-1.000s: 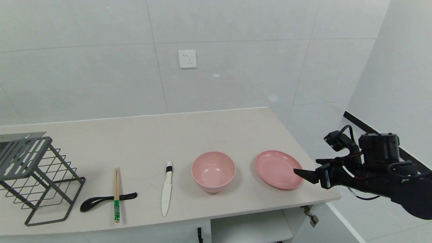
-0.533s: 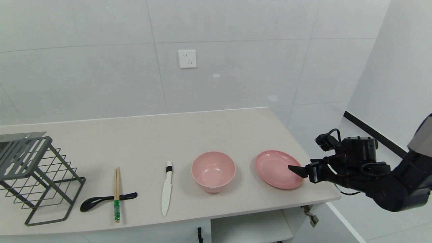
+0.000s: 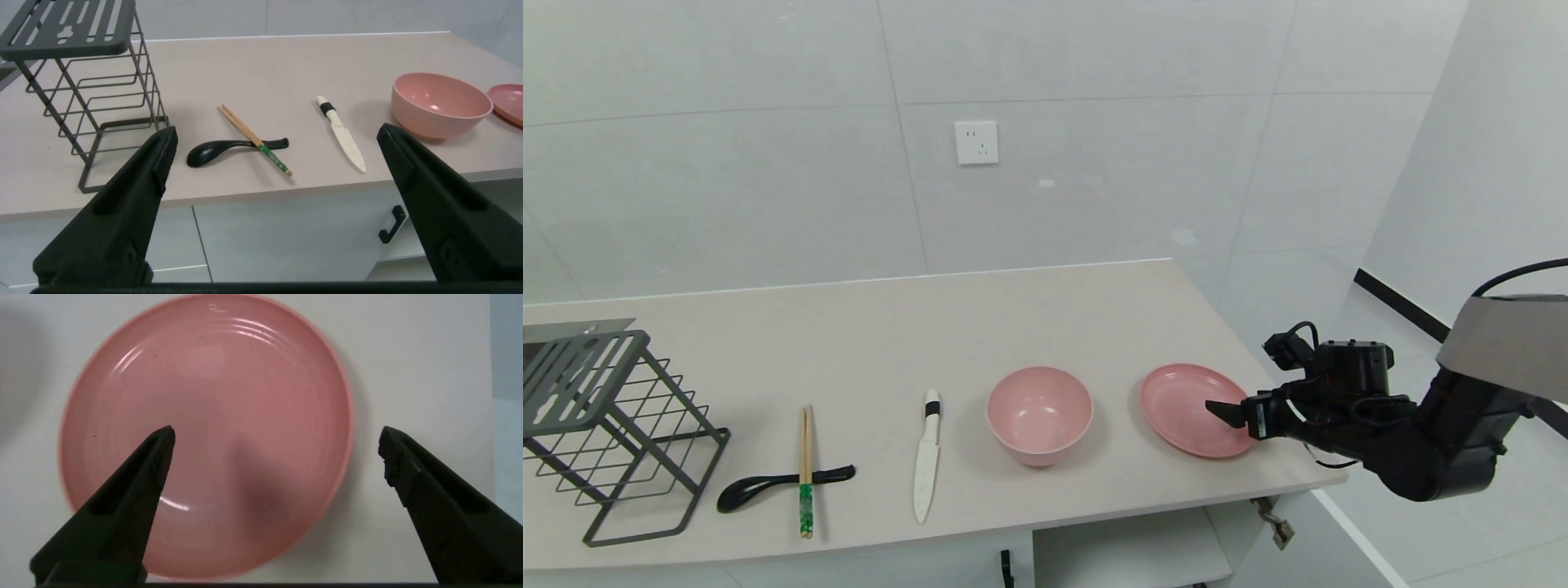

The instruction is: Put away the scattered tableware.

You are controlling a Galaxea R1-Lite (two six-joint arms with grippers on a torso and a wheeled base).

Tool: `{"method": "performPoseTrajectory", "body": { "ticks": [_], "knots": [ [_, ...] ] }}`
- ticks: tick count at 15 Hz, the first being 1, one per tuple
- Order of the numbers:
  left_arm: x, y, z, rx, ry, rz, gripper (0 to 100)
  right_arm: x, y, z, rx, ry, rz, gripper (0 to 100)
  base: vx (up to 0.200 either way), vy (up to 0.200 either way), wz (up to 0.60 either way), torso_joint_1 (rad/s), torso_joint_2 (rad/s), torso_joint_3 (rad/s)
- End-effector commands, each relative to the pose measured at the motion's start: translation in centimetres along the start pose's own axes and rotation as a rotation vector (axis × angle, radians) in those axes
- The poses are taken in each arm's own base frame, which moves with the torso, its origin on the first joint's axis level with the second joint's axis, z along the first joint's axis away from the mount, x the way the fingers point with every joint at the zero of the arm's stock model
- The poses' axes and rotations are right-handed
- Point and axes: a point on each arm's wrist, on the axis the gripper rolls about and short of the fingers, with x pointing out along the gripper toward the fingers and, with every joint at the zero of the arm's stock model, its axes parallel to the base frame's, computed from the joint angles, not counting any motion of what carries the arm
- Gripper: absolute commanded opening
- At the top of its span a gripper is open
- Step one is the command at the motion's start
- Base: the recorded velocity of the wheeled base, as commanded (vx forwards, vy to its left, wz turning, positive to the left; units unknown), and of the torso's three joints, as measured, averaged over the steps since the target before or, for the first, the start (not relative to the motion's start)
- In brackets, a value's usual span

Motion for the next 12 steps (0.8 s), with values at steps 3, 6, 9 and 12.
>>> {"method": "performPoseTrajectory", "body": {
  "ticks": [3, 6, 9, 12],
  "knots": [
    [0.0, 0.0, 0.0, 0.000, 0.001, 0.000, 100, 1.7, -0.4, -1.4, 0.006, 0.006, -0.001, 100, 0.000, 0.000, 0.00, 0.000, 0.00, 0.000],
    [0.0, 0.0, 0.0, 0.000, 0.001, 0.000, 100, 2.0, -0.1, -1.8, 0.002, 0.016, 0.009, 100, 0.000, 0.000, 0.00, 0.000, 0.00, 0.000],
    [0.0, 0.0, 0.0, 0.000, 0.001, 0.000, 100, 2.3, 0.6, -1.9, -0.011, 0.023, 0.028, 100, 0.000, 0.000, 0.00, 0.000, 0.00, 0.000],
    [0.0, 0.0, 0.0, 0.000, 0.000, 0.000, 100, 2.9, 0.6, -2.8, -0.008, 0.046, 0.027, 0, 0.000, 0.000, 0.00, 0.000, 0.00, 0.000]
  ]
}}
